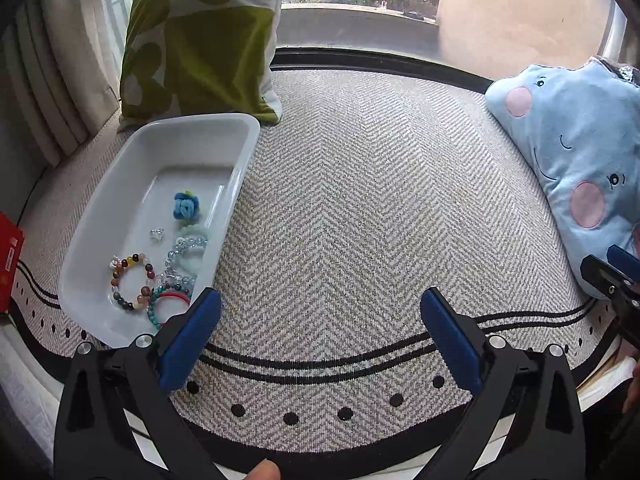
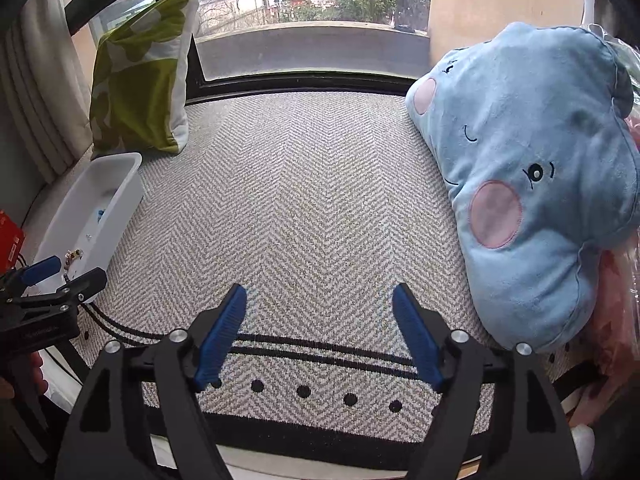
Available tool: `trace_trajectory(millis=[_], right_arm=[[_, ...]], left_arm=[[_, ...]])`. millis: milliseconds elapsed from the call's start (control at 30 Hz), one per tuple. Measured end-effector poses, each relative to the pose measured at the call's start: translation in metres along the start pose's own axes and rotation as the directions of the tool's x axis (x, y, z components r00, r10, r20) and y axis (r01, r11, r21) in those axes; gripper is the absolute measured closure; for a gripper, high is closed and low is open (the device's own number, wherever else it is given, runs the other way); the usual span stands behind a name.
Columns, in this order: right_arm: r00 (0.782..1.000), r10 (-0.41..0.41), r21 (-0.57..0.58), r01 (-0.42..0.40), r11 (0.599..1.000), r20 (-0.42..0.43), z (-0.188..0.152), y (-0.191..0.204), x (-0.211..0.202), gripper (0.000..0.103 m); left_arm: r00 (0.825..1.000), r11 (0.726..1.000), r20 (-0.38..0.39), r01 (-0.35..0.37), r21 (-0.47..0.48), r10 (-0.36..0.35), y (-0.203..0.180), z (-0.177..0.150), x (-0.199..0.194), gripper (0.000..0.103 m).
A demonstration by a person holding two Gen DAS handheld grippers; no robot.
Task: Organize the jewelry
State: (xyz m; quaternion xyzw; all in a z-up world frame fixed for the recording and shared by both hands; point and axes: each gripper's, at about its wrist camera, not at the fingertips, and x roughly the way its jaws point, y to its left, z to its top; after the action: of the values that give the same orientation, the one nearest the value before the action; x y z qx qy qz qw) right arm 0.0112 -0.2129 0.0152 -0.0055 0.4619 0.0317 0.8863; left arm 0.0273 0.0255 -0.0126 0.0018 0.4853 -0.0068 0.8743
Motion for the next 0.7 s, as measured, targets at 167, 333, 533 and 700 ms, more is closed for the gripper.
trace_trajectory(millis=[167, 333, 533, 700], right_arm=[[1.000, 0.003, 0.000, -0.003, 1.000, 0.009, 0.0002, -0.0004, -0.0015, 0.020], [1.000, -0.004, -0.007, 0.004, 1.000, 0.012, 0.0004, 0.0005, -0.0022, 0.016], [1.000, 0.000, -0.013, 0.001, 1.000, 0.021, 0.0007, 0.0018, -0.0032, 0.008], [1.000, 0.001, -0.018, -0.001, 1.000, 0.023, -0.0001, 0.0023, -0.0035, 0.008]], left_arm=[[1.000, 1.000, 0.011, -0.004, 0.019, 0.004, -0.0035, -0.0006, -0.0010, 0.005], [1.000, 1.000, 0.017, 0.001, 0.019, -0.002, -0.0041, -0.0005, -0.0026, 0.005], [1.000, 1.000, 0.024, 0.002, 0.002, -0.002, -0.0028, 0.0006, -0.0040, 0.005], [1.000, 1.000, 0.024, 0.008, 0.002, -0.008, -0.0037, 0.0002, -0.0045, 0.005]])
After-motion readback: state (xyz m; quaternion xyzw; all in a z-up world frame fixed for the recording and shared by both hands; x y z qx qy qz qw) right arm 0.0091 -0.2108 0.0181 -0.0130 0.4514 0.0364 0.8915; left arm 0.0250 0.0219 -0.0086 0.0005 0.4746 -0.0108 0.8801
